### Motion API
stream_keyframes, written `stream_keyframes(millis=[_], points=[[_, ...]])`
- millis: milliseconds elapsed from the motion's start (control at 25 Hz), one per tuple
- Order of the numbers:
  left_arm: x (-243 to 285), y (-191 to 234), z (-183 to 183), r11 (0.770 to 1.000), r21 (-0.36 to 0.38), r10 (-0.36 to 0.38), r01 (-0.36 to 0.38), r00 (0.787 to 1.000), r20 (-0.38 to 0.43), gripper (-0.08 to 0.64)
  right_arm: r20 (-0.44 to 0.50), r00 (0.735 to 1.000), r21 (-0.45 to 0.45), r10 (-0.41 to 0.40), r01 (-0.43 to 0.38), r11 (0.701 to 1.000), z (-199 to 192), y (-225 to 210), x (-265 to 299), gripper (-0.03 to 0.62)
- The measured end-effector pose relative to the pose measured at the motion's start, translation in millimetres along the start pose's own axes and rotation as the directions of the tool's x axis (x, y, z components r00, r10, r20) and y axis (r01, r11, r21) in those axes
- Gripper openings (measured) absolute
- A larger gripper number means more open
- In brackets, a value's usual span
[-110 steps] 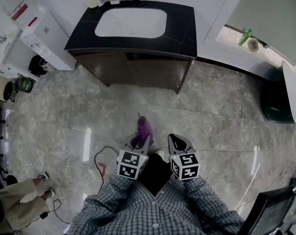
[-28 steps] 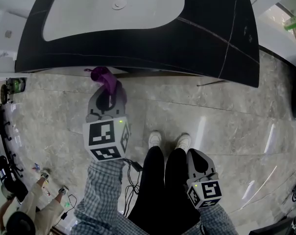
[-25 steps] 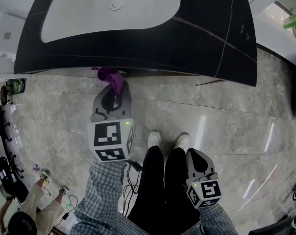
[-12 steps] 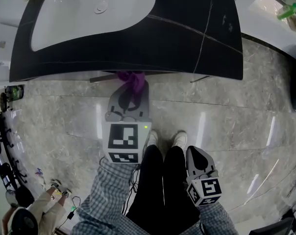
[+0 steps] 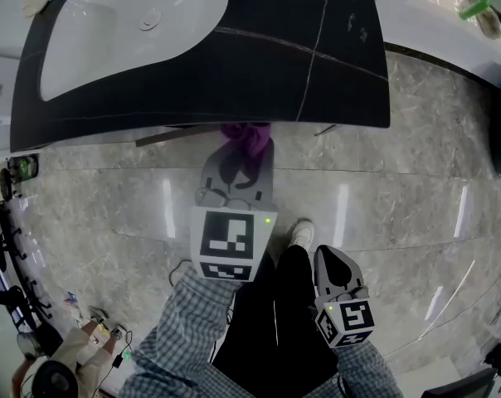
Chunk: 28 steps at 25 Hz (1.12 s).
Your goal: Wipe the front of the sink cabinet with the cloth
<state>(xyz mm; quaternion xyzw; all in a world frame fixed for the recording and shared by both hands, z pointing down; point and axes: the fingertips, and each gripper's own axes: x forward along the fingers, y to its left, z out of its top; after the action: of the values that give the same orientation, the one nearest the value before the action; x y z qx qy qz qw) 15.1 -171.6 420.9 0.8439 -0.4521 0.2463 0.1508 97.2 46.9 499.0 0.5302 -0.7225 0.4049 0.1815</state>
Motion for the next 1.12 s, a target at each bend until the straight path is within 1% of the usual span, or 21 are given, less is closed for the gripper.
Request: stream_keyframes(millis=[200,400,560,680,840,960,1040,1120], points=[[14,-28,6,0.998,0.021,-0.059,0.059,0.998,0.008,0.054,0.01,1.0,0.015,-0.009,0.009,1.0,1,-6,-1,0.018],[27,-52,12,0.994,0.027,-0.103,0.103,0.995,0.014,0.054,0.014,1.0,0.044,-0.019,0.018,0.999,-2,-9,-5,0.018],[37,-72,13,0.988,0.057,-0.142,0.142,0.99,0.004,0.054,0.028,0.999,0.05,-0.025,0.023,0.998,1,-14,-9,0.018],[44,-82,13,0.984,0.069,-0.165,0.165,0.986,-0.006,0.054,0.038,0.998,0.066,-0.045,0.043,0.997,2,-24,-13,0.018],[55,-99,10,0.978,0.051,-0.201,0.202,0.979,-0.032,0.054,0.037,0.998,0.066,-0.059,0.057,0.996,0,-35,-21,0.018],[64,-112,9,0.974,0.04,-0.221,0.222,0.974,-0.045,0.054,0.049,0.996,0.087,-0.068,0.064,0.994,2,-43,-24,0.018],[68,-124,7,0.967,0.037,-0.248,0.25,0.967,-0.053,0.054,0.051,0.996,0.092,-0.076,0.071,0.993,2,-49,-26,0.018],[68,-138,5,0.956,0.039,-0.288,0.291,0.956,-0.059,0.054,0.052,0.996,0.096,-0.079,0.073,0.993,1,-52,-27,0.018]])
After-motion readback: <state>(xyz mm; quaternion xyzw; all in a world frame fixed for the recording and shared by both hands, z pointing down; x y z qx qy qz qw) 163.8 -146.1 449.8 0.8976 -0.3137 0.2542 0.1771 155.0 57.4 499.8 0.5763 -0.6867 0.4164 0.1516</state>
